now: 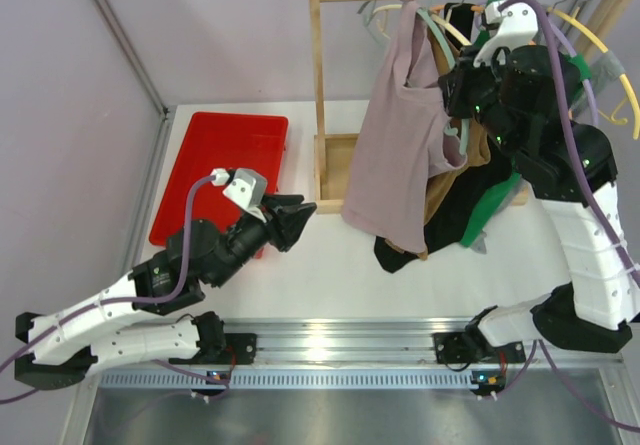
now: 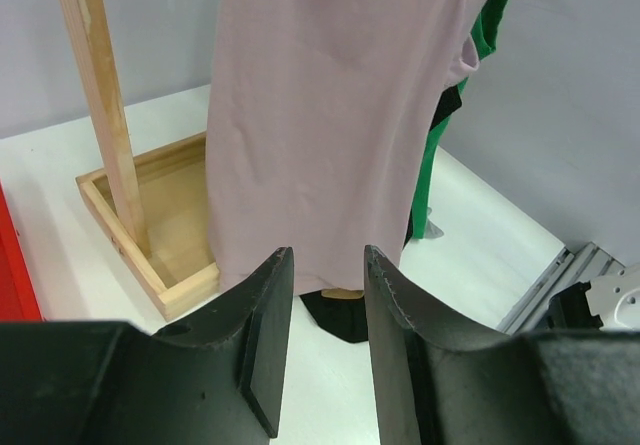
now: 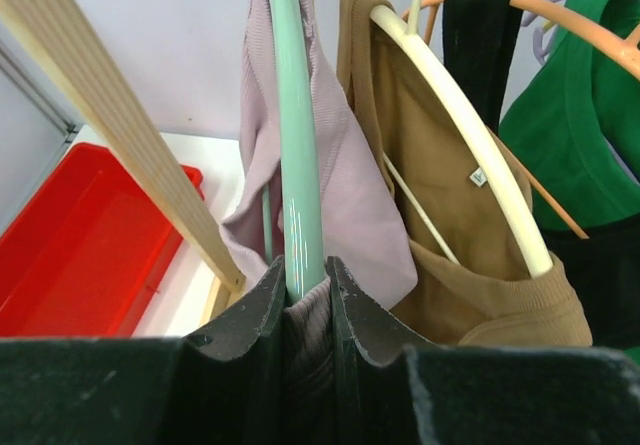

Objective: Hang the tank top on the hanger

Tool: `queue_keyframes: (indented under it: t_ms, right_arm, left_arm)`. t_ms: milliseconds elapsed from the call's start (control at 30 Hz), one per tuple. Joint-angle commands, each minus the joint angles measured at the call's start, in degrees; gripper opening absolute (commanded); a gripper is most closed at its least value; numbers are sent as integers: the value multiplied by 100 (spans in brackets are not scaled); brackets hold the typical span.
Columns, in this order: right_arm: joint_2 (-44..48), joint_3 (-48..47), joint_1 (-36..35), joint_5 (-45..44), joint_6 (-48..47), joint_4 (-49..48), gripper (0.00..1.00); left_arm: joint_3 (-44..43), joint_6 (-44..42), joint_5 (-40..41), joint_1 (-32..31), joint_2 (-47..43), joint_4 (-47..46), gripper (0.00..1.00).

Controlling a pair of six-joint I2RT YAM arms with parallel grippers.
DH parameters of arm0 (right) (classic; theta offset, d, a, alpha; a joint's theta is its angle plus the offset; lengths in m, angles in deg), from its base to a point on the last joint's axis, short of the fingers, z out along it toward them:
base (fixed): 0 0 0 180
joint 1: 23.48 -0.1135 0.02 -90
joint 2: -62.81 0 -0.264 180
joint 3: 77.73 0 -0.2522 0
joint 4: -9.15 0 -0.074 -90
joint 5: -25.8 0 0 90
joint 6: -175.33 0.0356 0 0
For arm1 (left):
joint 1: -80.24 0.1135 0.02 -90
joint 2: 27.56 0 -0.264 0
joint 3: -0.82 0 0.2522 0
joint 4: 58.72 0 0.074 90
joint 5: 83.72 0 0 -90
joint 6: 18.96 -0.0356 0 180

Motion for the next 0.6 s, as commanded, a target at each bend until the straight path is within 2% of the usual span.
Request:
queue_keyframes:
  t_ms: [0,300,567]
  right_arm:
    - [-88,-352,289,541,187,-832,0]
    - [-466,-334,351,683,205,-859,0]
    - [-308,166,351,630,196,-929,0]
  left_arm:
    - [-231,-61,-62,-18,32,-81,39]
    - [-223,-8,-36,-18,-11,-46,39]
    - [-179,62,17,-26,-12,-11,39]
